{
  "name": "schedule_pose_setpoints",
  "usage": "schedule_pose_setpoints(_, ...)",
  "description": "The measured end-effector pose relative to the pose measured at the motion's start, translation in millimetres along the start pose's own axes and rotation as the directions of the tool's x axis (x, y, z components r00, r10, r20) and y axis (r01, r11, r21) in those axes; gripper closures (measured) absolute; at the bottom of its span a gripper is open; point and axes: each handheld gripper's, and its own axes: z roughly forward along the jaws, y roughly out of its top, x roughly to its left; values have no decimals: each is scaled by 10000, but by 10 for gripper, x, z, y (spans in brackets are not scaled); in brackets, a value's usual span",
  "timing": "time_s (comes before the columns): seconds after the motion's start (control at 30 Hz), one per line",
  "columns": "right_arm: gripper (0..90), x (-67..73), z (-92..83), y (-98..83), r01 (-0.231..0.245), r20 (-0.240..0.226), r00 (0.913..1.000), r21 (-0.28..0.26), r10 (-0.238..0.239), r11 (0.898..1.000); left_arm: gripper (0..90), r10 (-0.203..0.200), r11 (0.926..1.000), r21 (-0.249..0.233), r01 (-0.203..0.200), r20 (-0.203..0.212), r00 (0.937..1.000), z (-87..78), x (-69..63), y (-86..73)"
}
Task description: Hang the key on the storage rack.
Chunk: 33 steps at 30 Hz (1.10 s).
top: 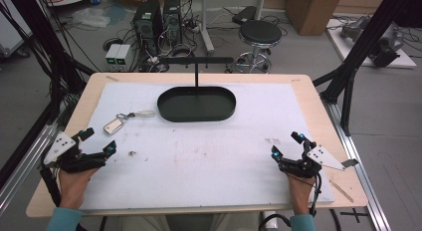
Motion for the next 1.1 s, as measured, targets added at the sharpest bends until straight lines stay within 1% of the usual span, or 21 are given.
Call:
schedule_pose_setpoints(0.03,78,0,0,0,0,0,10000,0,0,10000,20,-4,10000,76,3,121,9999,10,18,48)
schedule_pose_setpoints(0.17,78,0,-2,-1,-31,10,10000,8,31,10000,20,19,9993,384,-33,373,9993,77,78,245)
schedule_pose_setpoints(0.23,78,-1,-1,0,-3,5,10000,-5,3,10000,21,127,9986,502,-149,424,9990,117,103,331)
schedule_pose_setpoints(0.27,78,1,-3,0,-37,6,10000,4,37,10000,20,199,9979,600,-232,555,9983,145,124,388)
schedule_pose_setpoints(0.3,78,0,-4,-1,-41,8,10000,3,41,10000,21,289,9969,718,-331,595,9978,171,140,433)
schedule_pose_setpoints(0.37,78,-1,-3,0,-18,10,10000,-16,18,10000,20,513,9938,951,-577,684,9963,223,164,520)
schedule_pose_setpoints(0.5,78,-2,-4,-2,26,13,10000,-48,-26,10000,21,668,9897,1198,-778,930,9934,326,210,662)
schedule_pose_setpoints(0.57,78,2,-7,-2,32,18,10000,-59,-32,10000,20,817,9854,1411,-955,1002,9916,382,223,714)
schedule_pose_setpoints(0.6,78,2,-7,-2,32,18,10000,-59,-32,10000,20,940,9810,1600,-1102,1052,9900,425,231,747)
schedule_pose_setpoints(0.63,78,5,-9,-3,15,26,10000,-62,-15,10000,20,1003,9790,1670,-1174,1074,9891,451,234,765)
schedule_pose_setpoints(0.7,78,4,-8,-2,-13,23,10000,-69,13,10000,21,1218,9691,2000,-1447,1223,9850,527,251,816)
schedule_pose_setpoints(0.77,78,4,-8,-2,-42,10,10000,-69,42,10000,21,1284,9630,2187,-1576,1417,9815,595,272,859)
schedule_pose_setpoints(0.8,78,4,-8,-3,-41,22,10000,-75,42,10000,21,1302,9584,2342,-1630,1495,9802,631,286,878)
schedule_pose_setpoints(0.83,78,4,-8,-3,-41,22,10000,-75,42,10000,21,1366,9514,2554,-1720,1503,9792,665,301,900)
schedule_pose_setpoints(0.87,78,6,-8,-2,-77,17,10000,-81,77,9999,21,1430,9460,2690,-1809,1547,9776,699,314,919)
schedule_pose_setpoints(0.9,78,4,-8,-3,-38,24,10000,-79,38,10000,21,1570,9393,2796,-1987,1645,9738,732,331,938)
schedule_pose_setpoints(0.93,78,4,-9,-2,-45,19,10000,-69,45,10000,21,1642,9331,2937,-2075,1654,9725,766,346,958)
schedule_pose_setpoints(0.97,78,4,-9,-2,-45,19,10000,-69,45,10000,21,1781,9221,3142,-2260,1739,9685,801,370,981)
schedule_pose_setpoints(1.1,78,5,-8,-2,-71,18,10000,-83,71,9999,21,2040,8935,3614,-2664,2018,9579,944,437,1065)
